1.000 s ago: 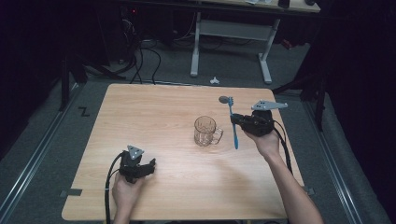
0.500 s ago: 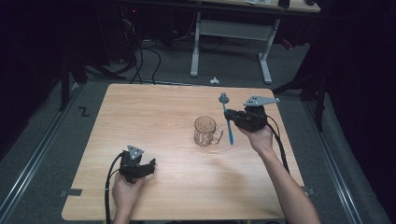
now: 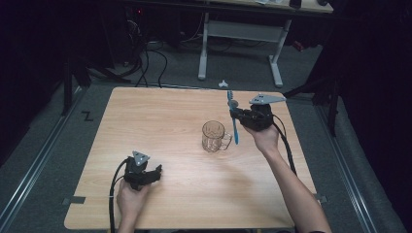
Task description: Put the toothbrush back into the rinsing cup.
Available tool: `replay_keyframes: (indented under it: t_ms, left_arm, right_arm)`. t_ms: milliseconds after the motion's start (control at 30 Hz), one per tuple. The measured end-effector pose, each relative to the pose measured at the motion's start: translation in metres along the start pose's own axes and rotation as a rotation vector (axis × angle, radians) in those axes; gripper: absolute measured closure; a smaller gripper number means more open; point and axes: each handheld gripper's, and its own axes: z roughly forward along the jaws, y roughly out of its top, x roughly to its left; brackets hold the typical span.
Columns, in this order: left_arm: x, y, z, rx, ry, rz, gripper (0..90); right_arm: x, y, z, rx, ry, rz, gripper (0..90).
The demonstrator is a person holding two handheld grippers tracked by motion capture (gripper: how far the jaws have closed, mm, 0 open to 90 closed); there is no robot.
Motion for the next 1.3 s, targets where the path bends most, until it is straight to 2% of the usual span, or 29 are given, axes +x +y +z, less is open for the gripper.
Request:
replay_keyframes:
  t_ms: [500, 700, 867, 1300]
  left_arm:
    - [0.000, 0.000, 0.000, 0.001, -0.001, 0.000, 27.0]
    - [0.000, 0.000, 0.000, 0.001, 0.000, 0.000, 27.0]
    - [0.000, 0.000, 0.000, 0.001, -0.001, 0.001, 26.9]
    - [0.000, 0.000, 0.000, 0.001, -0.001, 0.000, 26.8]
  right_arm:
    - [-0.001, 0.007, 0.020, 0.016, -0.001, 0.018, 80.1]
    - [-0.004, 0.010, 0.024, 0.007, 0.000, 0.033, 80.1]
    - [-0.002, 0.010, 0.029, 0.021, -0.006, 0.030, 80.1]
    - [-0.006, 0.010, 0.036, 0.006, -0.037, 0.043, 80.1]
